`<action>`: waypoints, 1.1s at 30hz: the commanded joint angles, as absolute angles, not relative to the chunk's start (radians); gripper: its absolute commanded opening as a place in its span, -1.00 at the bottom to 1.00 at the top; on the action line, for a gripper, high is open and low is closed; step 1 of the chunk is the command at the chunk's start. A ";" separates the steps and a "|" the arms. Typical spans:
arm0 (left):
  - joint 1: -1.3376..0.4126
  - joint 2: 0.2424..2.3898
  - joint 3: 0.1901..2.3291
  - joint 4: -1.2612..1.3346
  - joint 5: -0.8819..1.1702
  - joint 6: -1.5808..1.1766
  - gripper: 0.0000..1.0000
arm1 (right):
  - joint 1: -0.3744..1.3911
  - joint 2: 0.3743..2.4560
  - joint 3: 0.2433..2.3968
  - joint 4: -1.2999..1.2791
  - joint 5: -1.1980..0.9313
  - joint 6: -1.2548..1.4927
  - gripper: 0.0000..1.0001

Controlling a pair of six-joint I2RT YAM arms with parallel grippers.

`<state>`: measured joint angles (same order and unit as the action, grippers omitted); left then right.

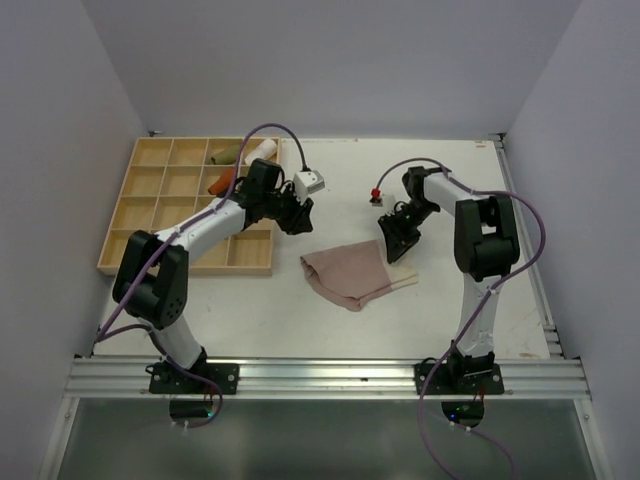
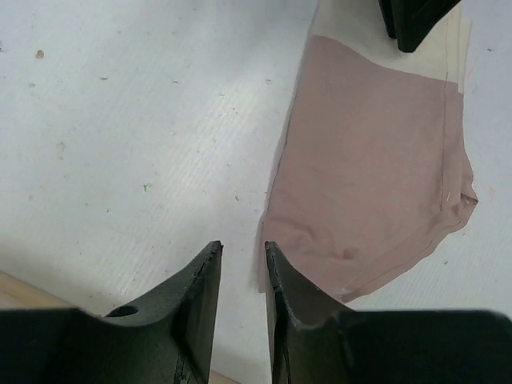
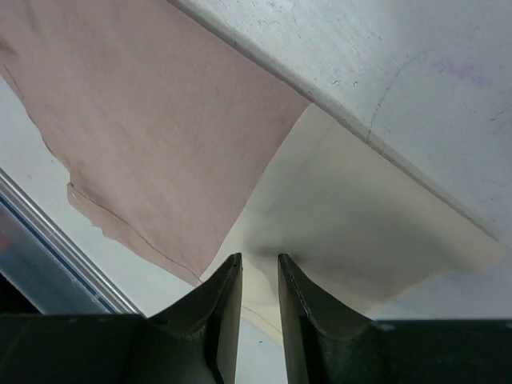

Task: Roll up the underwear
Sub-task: Fold the underwear

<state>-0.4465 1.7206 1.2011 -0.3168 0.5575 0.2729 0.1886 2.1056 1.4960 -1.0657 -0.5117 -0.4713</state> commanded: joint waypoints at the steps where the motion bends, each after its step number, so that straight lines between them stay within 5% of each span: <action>1: -0.456 1.747 1.239 -0.345 0.635 0.236 -0.38 | 0.190 2.080 1.558 -1.147 -0.560 -0.549 -0.41; 8: -0.486 1.773 1.200 -0.363 0.626 0.255 -0.61 | 0.190 1.999 1.591 -1.051 -0.606 -0.399 0.06; 20: -0.549 1.815 1.037 -0.397 0.477 0.327 -0.72 | 0.195 2.180 1.565 -0.946 -0.483 -0.282 -0.16; 27: -0.558 1.721 1.026 -0.333 0.448 0.333 -0.32 | 0.195 2.195 1.640 -1.002 -0.544 -0.368 -0.19; 33: -0.564 1.554 1.069 -0.190 0.474 0.322 -0.17 | 0.195 1.979 1.664 -1.025 -0.632 -0.483 -0.24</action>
<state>-0.5587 1.6516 1.0248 -0.3206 0.4808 0.3092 0.1905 2.1487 1.6154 -1.0138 -0.5758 -0.4015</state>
